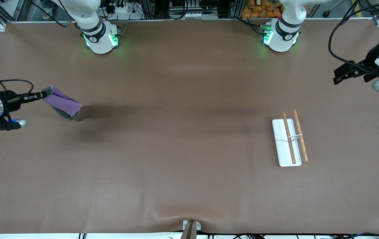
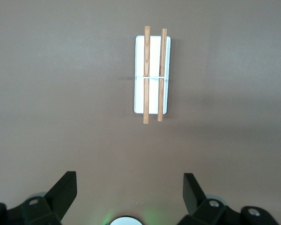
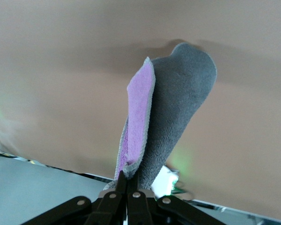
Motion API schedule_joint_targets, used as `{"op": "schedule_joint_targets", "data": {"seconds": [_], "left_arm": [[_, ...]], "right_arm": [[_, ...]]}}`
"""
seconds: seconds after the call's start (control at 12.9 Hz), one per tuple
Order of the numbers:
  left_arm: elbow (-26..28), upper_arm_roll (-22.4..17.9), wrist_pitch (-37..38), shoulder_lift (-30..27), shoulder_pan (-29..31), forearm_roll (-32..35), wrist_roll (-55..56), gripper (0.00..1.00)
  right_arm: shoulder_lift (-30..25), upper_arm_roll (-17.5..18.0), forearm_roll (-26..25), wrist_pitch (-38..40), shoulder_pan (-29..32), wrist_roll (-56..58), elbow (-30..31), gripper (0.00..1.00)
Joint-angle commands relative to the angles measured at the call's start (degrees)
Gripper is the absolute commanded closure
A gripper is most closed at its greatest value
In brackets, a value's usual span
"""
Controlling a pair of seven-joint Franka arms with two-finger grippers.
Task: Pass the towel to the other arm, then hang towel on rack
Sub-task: 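Lift the towel with the right gripper and carry it toward the table middle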
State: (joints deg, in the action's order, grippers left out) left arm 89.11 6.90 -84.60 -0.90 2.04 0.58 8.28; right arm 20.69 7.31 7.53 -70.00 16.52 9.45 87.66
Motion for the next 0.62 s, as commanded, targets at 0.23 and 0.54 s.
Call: {"op": "schedule_joint_targets", "data": {"seconds": [0.23,0.54], "left_arm": [[-0.69,-0.05,0.23,0.28,-0.37,-0.14,-0.11,0.0],[-0.69,0.04,0.23,0.28,-0.46,-0.14,-0.11,0.0]], "right_arm": [[-3.64,-0.54,6.09,1.27,-9.65,-16.64,-1.08,1.0],[-3.64,-0.54,8.64,0.83,-15.53,-27.79,-3.19,1.0]]}}
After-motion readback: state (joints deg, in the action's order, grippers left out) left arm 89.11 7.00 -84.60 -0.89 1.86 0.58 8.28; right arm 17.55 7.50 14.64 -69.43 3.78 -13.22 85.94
